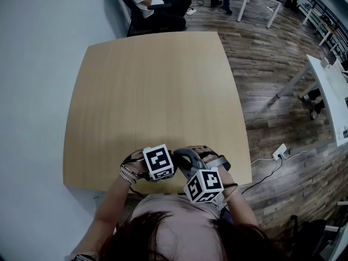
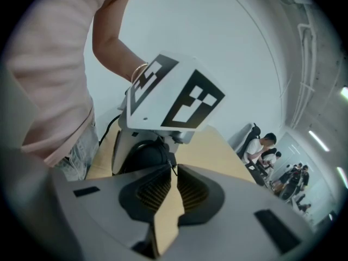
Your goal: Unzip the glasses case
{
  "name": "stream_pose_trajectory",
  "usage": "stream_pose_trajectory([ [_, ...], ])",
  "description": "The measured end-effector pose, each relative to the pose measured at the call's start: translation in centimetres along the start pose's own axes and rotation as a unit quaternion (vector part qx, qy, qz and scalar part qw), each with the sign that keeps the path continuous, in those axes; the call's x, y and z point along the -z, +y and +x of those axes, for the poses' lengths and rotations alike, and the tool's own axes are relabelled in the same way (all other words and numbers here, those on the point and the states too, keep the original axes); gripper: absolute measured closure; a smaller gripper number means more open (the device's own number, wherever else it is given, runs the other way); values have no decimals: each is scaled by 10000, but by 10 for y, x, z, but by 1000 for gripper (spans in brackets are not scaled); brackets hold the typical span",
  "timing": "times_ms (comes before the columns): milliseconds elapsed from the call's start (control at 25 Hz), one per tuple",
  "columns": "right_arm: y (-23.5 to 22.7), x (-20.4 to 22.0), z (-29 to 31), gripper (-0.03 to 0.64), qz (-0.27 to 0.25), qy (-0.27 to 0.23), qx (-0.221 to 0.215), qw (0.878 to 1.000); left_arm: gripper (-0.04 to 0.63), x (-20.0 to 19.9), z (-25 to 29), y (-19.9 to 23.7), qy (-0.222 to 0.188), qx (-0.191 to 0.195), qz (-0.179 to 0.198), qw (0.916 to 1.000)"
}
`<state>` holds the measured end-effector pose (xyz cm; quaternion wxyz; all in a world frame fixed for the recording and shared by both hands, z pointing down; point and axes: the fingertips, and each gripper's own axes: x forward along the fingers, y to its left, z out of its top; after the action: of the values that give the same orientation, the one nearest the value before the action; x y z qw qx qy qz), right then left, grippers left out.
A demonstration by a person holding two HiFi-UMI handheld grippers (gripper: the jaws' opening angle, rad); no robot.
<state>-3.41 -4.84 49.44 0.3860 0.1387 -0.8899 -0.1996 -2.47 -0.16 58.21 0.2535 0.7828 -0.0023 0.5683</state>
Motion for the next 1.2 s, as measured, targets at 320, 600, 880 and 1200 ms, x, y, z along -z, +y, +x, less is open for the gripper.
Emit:
stream_pose_trajectory([
  [320, -15, 3, -4, 566, 282, -69, 299, 9991, 367, -3, -10, 10, -300, -290, -32, 9991],
  [600, -29, 11, -10, 566, 678, -147, 550, 9961, 365, -8, -20, 20, -876, -445, -293, 9947],
  [880, -52, 20, -21, 568, 1517, -328, 988, 9829, 365, -19, -59, 37, -2155, -860, -873, 9688],
  [1200, -66, 28, -32, 580, 2118, -421, 1314, 9675, 367, -30, -92, 40, -3437, -1151, -1346, 9222],
])
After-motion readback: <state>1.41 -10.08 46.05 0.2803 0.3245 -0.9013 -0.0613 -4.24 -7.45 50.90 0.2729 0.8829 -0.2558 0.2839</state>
